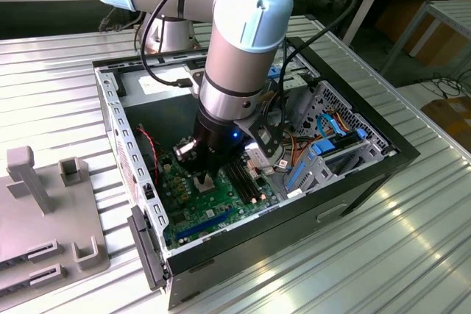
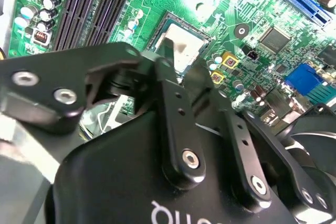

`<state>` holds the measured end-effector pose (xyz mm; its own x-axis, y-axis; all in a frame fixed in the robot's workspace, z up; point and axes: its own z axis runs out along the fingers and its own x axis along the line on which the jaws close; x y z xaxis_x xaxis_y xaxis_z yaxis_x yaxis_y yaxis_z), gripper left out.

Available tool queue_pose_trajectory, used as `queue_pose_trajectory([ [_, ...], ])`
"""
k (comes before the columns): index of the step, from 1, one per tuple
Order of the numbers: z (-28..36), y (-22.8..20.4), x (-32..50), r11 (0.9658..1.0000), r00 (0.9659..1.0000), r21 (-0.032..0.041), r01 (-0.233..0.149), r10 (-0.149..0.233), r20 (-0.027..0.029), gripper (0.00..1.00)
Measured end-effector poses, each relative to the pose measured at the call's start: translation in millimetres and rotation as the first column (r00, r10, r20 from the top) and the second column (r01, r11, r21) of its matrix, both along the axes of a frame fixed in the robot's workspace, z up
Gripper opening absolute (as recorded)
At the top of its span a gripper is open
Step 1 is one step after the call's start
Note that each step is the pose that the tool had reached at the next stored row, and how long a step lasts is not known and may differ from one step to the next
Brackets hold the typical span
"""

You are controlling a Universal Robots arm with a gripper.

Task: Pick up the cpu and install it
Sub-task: 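Place the cpu into insertion slot, then close the cpu cover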

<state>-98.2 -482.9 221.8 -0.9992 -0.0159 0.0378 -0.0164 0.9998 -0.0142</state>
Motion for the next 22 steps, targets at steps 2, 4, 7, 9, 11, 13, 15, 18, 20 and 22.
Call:
queue_pose_trajectory([
  [2,0.1,0.0,0.0,1.0,1.0,0.0,0.0,0.0,0.0,0.26],
  [4,0.3,0.0,0.0,1.0,1.0,0.0,0.0,0.0,0.0,0.14],
  [7,0.5,0.0,0.0,1.0,1.0,0.0,0.0,0.0,0.0,0.11],
  [9,0.7,0.0,0.0,1.0,1.0,0.0,0.0,0.0,0.0001,0.11],
  [11,1.8,0.0,0.0,1.0,1.0,0.0,0.0,0.0,0.0,0.11],
  [13,1.9,0.0,0.0,1.0,1.0,0.0,0.0,0.0,0.0,0.11],
  [15,2.1,0.0,0.0,1.0,1.0,0.0,0.0,0.0,0.0001,0.11],
  [18,2.4,0.0,0.0,1.0,1.0,0.0,0.0,0.0,0.0,0.11],
  [20,2.6,0.0,0.0,1.0,1.0,0.0,0.0,0.0,0.0,0.11],
  [22,2.6,0.0,0.7,1.0,1.0,0.0014,0.0,0.0,-0.0001,0.11],
])
